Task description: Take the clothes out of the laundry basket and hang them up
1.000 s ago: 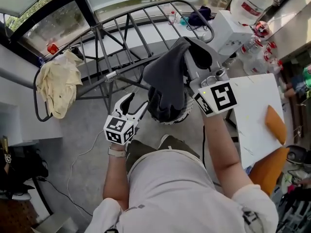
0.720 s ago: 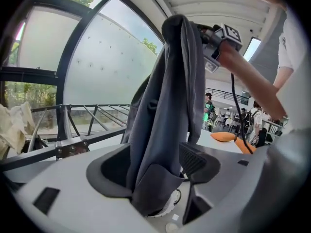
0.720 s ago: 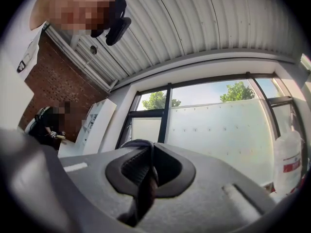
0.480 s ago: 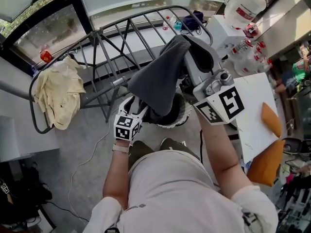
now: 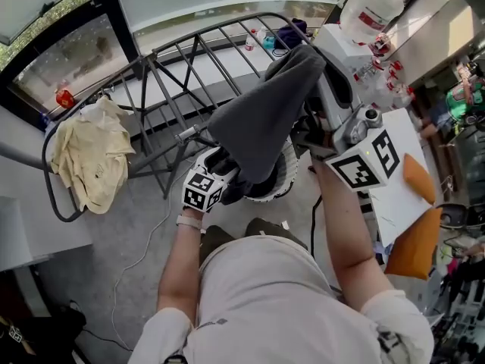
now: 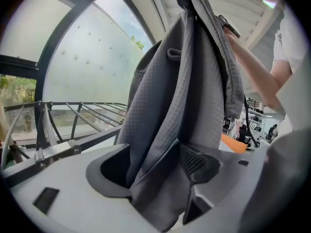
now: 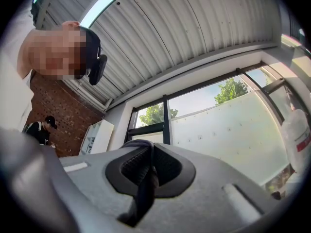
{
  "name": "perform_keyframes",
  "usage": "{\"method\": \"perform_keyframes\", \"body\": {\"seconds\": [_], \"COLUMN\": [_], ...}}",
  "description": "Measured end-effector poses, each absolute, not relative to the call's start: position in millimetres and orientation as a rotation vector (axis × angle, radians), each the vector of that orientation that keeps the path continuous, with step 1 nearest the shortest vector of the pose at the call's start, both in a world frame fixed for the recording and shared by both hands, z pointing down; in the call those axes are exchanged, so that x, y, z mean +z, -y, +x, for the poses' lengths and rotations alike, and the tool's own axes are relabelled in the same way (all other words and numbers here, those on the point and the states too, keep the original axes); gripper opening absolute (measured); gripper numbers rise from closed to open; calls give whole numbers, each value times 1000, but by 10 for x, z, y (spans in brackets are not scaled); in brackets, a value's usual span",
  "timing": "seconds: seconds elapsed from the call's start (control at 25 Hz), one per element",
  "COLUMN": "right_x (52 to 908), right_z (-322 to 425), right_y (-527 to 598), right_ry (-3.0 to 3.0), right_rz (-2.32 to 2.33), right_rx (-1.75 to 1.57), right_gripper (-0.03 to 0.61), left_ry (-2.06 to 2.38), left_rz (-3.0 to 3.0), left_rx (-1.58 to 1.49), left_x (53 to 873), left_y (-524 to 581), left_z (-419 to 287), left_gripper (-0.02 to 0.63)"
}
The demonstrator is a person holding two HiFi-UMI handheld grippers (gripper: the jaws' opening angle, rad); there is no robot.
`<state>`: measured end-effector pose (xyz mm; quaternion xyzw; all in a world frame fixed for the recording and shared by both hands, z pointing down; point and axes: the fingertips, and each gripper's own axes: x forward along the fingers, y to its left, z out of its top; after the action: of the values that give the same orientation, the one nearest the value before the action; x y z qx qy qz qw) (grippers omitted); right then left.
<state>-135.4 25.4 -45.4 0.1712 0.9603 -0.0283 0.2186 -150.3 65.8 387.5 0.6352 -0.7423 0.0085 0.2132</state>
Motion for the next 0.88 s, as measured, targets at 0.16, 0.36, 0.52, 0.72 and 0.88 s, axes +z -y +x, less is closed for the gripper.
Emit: {"method": "perform_keyframes", "body": {"seconds": [0.16,0.36,0.52,0.72,0.88], "right_x": [-528,-542,-415,-97,154], "right_z": [-1260,-1116,-999,-989,-1021], "right_y": [-143,228,576,754,760], "right_ry": [-2617,-2638,-2685,-2772,-2828], "right_rz": [492,387,271,212,201], "right_rx": [-167,-131,-87,-1,45], "right_gripper": [14,14,14,14,14], "left_ry": [2068,2159,2280,2421,2534], "left_rz": [1822,1736,1598,1422,1289], "left_rx": [51,47,19,44,67], "left_x": [3829,3727,3578,3358,3073], "left_y": [-549,-611,-1000,-1624,-2130], "left_z": [-1532,-1702,-1983,-2286,-2402], "left_gripper": [127,18,17,17,15]}}
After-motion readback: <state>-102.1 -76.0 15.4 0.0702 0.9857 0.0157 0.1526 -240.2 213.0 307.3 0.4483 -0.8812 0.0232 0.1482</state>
